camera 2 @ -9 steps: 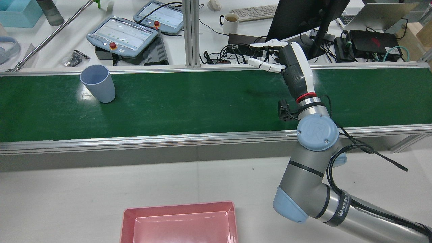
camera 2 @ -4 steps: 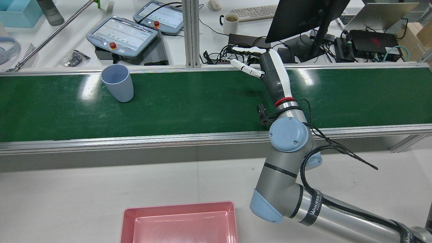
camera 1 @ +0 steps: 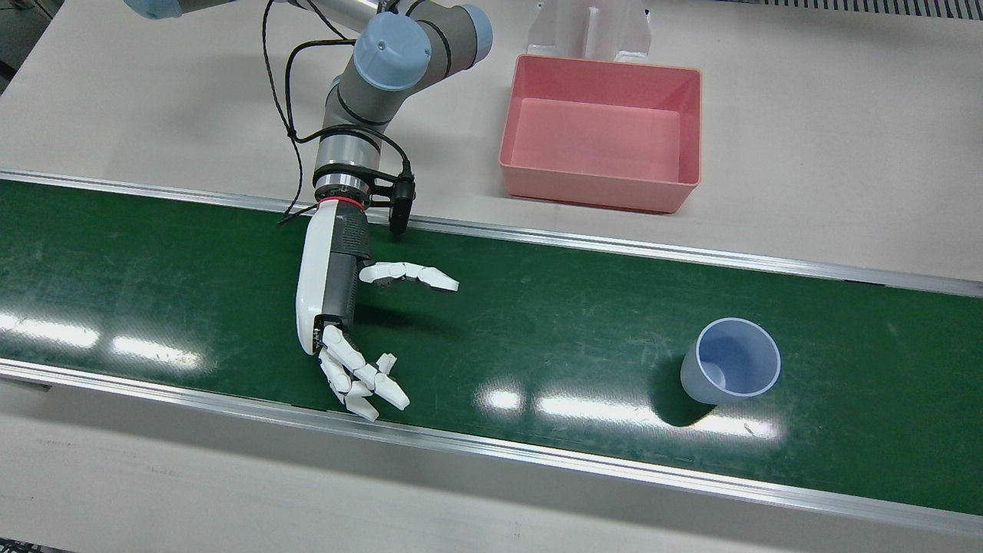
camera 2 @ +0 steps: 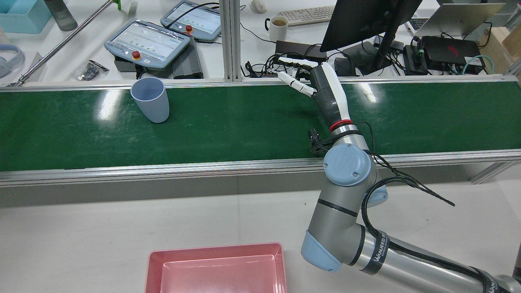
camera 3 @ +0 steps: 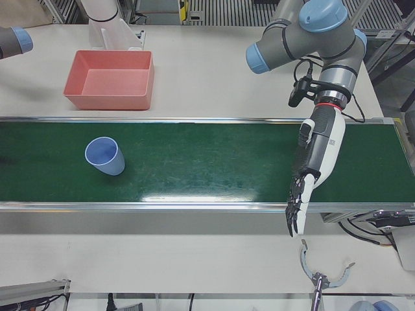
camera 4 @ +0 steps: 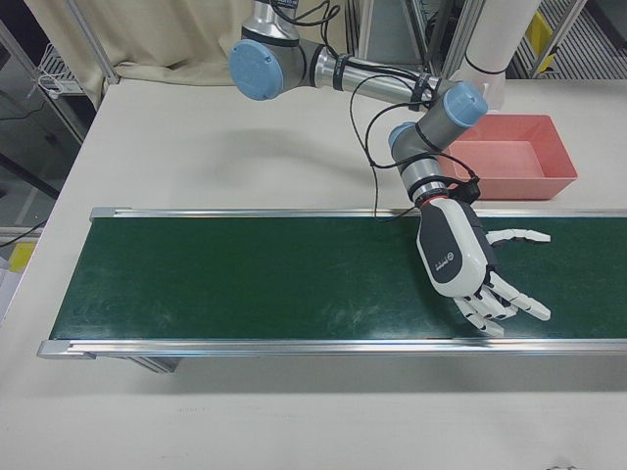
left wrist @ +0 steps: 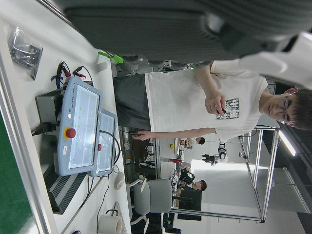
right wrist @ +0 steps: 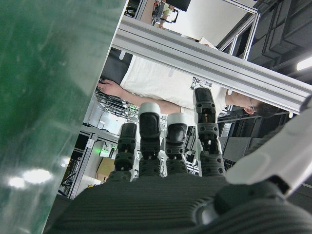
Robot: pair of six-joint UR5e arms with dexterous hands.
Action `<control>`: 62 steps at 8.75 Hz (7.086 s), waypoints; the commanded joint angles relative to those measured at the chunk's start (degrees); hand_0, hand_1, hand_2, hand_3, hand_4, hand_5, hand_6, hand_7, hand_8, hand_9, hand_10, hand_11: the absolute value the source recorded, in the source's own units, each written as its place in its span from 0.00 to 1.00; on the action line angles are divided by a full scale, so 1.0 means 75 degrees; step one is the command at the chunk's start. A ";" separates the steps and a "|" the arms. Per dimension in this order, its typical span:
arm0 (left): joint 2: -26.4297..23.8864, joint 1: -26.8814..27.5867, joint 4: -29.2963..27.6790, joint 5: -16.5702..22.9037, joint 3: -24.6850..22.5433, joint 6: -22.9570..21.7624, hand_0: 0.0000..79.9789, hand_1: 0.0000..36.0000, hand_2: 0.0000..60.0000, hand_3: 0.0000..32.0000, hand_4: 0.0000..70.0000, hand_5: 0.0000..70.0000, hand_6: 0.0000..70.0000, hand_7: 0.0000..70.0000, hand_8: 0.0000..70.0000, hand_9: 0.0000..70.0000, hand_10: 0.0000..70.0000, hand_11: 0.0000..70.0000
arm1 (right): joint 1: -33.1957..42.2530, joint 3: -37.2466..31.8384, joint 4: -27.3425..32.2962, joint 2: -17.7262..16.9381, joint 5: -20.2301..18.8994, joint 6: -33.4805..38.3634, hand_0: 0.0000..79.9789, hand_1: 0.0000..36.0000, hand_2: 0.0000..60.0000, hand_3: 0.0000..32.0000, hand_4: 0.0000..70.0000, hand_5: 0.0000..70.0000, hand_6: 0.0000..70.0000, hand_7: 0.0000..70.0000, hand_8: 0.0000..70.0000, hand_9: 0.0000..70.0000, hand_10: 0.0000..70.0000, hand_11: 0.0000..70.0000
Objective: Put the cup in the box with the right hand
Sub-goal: 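Hold the open right hand beside the belt as the cup arrives, then close the right hand fingers around the light blue cup, then lift the cup off the belt and lower it into the pink tray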
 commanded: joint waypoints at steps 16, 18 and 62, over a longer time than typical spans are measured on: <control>0.0000 0.0000 -0.0001 0.0002 0.0002 0.0002 0.00 0.00 0.00 0.00 0.00 0.00 0.00 0.00 0.00 0.00 0.00 0.00 | -0.0018 0.0113 0.0008 -0.0314 -0.0235 -0.0094 0.54 0.24 0.16 0.00 0.28 0.09 0.45 1.00 0.53 0.88 0.26 0.38; 0.0000 0.0000 -0.0001 0.0002 0.0002 -0.0009 0.00 0.00 0.00 0.00 0.00 0.00 0.00 0.00 0.00 0.00 0.00 0.00 | -0.0030 0.0078 0.0008 -0.0290 -0.0223 -0.0094 0.54 0.24 0.16 0.00 0.28 0.09 0.46 1.00 0.53 0.88 0.26 0.38; 0.0000 0.0000 -0.0001 0.0002 0.0002 0.0002 0.00 0.00 0.00 0.00 0.00 0.00 0.00 0.00 0.00 0.00 0.00 0.00 | -0.4504 0.4226 0.0863 -0.1530 -0.0094 -0.5145 0.63 0.57 0.40 0.00 0.35 0.13 0.44 1.00 0.54 0.90 0.32 0.48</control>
